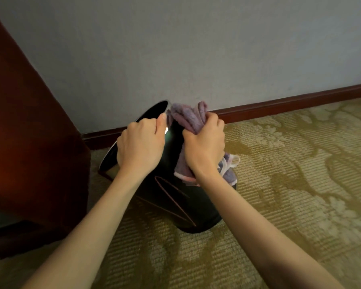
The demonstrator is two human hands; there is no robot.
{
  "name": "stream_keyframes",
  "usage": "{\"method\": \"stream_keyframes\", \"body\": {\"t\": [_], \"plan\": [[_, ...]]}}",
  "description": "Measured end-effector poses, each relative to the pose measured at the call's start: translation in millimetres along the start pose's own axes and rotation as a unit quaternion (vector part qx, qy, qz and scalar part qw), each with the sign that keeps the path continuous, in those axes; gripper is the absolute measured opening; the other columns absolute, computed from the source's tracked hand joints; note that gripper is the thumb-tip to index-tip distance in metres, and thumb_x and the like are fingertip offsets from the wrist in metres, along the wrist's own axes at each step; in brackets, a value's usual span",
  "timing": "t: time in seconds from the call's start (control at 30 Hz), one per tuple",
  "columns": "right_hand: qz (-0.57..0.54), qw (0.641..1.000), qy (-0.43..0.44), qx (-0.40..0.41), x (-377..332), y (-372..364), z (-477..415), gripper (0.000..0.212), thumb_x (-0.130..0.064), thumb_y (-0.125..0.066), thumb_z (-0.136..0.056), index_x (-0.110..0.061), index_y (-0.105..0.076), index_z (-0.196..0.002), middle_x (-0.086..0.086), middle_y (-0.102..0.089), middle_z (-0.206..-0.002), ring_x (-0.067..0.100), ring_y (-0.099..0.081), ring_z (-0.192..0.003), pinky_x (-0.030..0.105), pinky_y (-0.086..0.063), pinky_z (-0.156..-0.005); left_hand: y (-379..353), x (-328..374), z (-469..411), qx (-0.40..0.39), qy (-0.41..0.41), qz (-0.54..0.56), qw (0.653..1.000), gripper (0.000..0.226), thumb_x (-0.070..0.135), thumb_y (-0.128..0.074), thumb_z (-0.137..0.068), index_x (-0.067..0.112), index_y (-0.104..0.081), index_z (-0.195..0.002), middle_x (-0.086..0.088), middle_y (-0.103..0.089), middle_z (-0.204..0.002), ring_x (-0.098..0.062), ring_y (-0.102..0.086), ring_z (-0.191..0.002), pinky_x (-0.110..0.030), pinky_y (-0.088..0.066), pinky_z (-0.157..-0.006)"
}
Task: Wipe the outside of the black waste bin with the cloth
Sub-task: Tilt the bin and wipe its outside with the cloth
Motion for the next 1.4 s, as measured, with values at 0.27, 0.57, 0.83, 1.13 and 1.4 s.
{"method": "stream_keyframes", "body": {"t": [0.27,0.57,0.83,1.13,1.4], "plan": [[-0.029,0.998,0.046,0.005,27.4,9.1,-3.3,0.037,-0.023,-0.064,-0.075,-0.007,-0.051,-0.106,0.011,-0.055,-0.106,0.029,-0.054,-0.096,0.039,-0.043,-0.077,-2.1,0.9,5.3,-0.040,0.012,0.052,0.998,0.054,0.047,-0.028,-0.096,0.019,-0.029,-0.050,-0.006,-0.044,-0.060,-0.032,-0.041,-0.061,-0.037,-0.028,-0.057],[-0.040,0.985,-0.164,-0.033,142.7,29.2,-9.1,0.046,-0.021,-0.065,-0.078,-0.008,-0.052,-0.121,0.011,-0.061,-0.116,0.030,-0.058,-0.105,0.028,-0.036,-0.073,-4.2,28.7,16.2,-0.064,-0.033,0.047,0.996,0.052,0.046,-0.025,-0.096,0.022,-0.031,-0.051,0.003,-0.038,-0.053,-0.028,-0.045,-0.056,-0.035,-0.028,-0.053],[-0.060,0.966,-0.250,-0.032,200.2,44.2,2.1,0.038,-0.018,-0.064,-0.080,-0.007,-0.058,-0.117,0.013,-0.065,-0.106,0.017,-0.054,-0.079,0.026,-0.035,-0.064,-15.4,73.0,40.9,-0.104,-0.090,0.056,0.989,0.047,0.048,-0.028,-0.096,0.023,-0.037,-0.057,-0.001,-0.053,-0.062,-0.026,-0.057,-0.061,-0.035,-0.041,-0.054],[-0.120,0.951,-0.286,-0.022,241.3,75.6,-3.0,0.008,-0.013,-0.069,-0.075,-0.007,-0.066,-0.078,0.009,-0.064,-0.075,0.018,-0.055,-0.077,0.036,-0.046,-0.066,-54.8,128.8,115.0,-0.279,-0.157,0.125,0.939,0.022,0.034,-0.050,-0.084,0.016,-0.045,-0.072,-0.017,-0.061,-0.081,-0.041,-0.058,-0.080,-0.035,-0.034,-0.059],[-0.121,0.944,-0.305,0.012,264.9,107.4,-0.9,0.026,-0.011,-0.069,-0.073,-0.002,-0.067,-0.097,0.003,-0.065,-0.073,0.014,-0.058,-0.065,0.030,-0.046,-0.065,-55.8,129.6,127.5,-0.281,-0.235,0.123,0.922,0.018,0.031,-0.046,-0.090,0.015,-0.047,-0.080,-0.006,-0.059,-0.084,-0.031,-0.058,-0.079,-0.040,-0.047,-0.063]]}}
Point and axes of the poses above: each hand's wrist, its own z-axis away from the middle knuckle, its own y-axis out of the back of the hand, x = y × z, the point moved 3 cm from there along -z, towards the middle knuckle
